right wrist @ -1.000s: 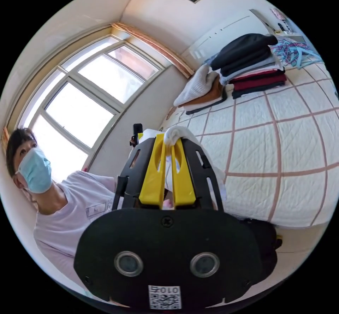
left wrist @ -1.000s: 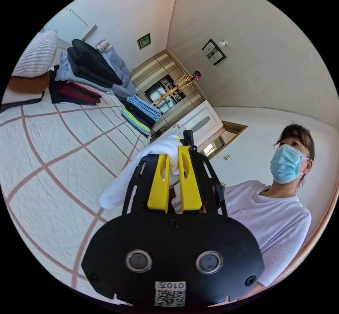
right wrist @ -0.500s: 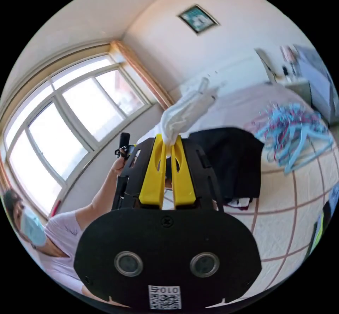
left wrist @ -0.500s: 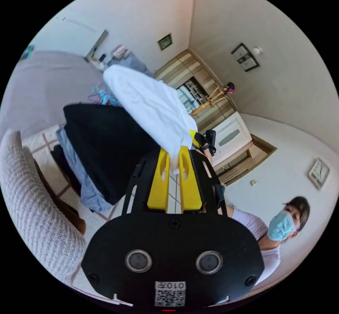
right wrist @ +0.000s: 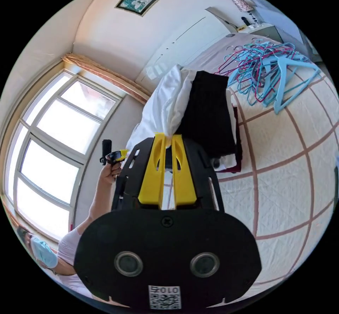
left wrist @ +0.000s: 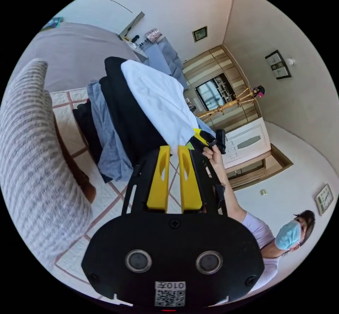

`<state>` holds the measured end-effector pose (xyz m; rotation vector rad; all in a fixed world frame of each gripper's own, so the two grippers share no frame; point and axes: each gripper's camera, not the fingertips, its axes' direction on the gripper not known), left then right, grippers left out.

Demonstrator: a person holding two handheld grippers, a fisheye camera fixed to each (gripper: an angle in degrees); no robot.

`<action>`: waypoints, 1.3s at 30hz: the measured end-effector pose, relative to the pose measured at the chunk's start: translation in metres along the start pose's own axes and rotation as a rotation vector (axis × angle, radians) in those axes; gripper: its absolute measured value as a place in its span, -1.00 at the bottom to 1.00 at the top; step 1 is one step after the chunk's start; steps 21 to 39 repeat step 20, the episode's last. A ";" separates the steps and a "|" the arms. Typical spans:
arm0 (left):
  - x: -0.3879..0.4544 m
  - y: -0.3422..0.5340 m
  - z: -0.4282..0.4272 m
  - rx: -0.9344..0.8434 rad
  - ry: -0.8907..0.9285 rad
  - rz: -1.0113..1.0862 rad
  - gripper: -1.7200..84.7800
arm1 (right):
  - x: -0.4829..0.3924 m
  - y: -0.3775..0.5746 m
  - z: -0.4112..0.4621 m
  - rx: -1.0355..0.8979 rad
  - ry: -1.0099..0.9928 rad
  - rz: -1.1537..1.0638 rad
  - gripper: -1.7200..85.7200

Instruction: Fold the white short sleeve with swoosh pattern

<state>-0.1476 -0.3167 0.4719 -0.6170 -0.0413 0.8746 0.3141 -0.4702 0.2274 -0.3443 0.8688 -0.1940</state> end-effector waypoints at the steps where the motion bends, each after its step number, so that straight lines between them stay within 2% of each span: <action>1: 0.025 0.022 -0.016 0.021 -0.020 0.062 -0.93 | -0.006 0.009 -0.005 0.016 0.028 -0.006 -0.86; 3: 0.072 0.069 -0.042 0.065 -0.085 0.191 -0.95 | -0.040 0.057 -0.024 0.067 0.152 -0.081 -0.88; 6: 0.152 0.173 -0.072 0.047 -0.335 0.408 -0.96 | -0.100 0.148 -0.026 0.086 0.359 -0.270 -0.89; 8: 0.200 0.264 -0.082 -0.006 -0.600 0.490 -0.96 | -0.135 0.213 -0.007 0.056 0.478 -0.390 -0.90; 11: 0.244 0.368 -0.095 -0.012 -0.765 0.500 -0.96 | -0.176 0.328 0.043 -0.007 0.567 -0.491 -0.91; 14: 0.284 0.452 -0.111 0.018 -0.841 0.426 -0.96 | -0.204 0.436 0.092 -0.045 0.578 -0.518 -0.92; 16: 0.316 0.496 -0.120 0.049 -0.935 0.404 -0.96 | -0.220 0.495 0.112 -0.024 0.586 -0.517 -0.92; 20: 0.407 0.574 -0.139 0.142 -1.203 0.491 -0.96 | -0.268 0.593 0.119 0.101 0.685 -0.594 -0.92; 39: 0.407 0.574 -0.139 0.142 -1.203 0.491 -0.96 | -0.268 0.593 0.119 0.101 0.685 -0.594 -0.92</action>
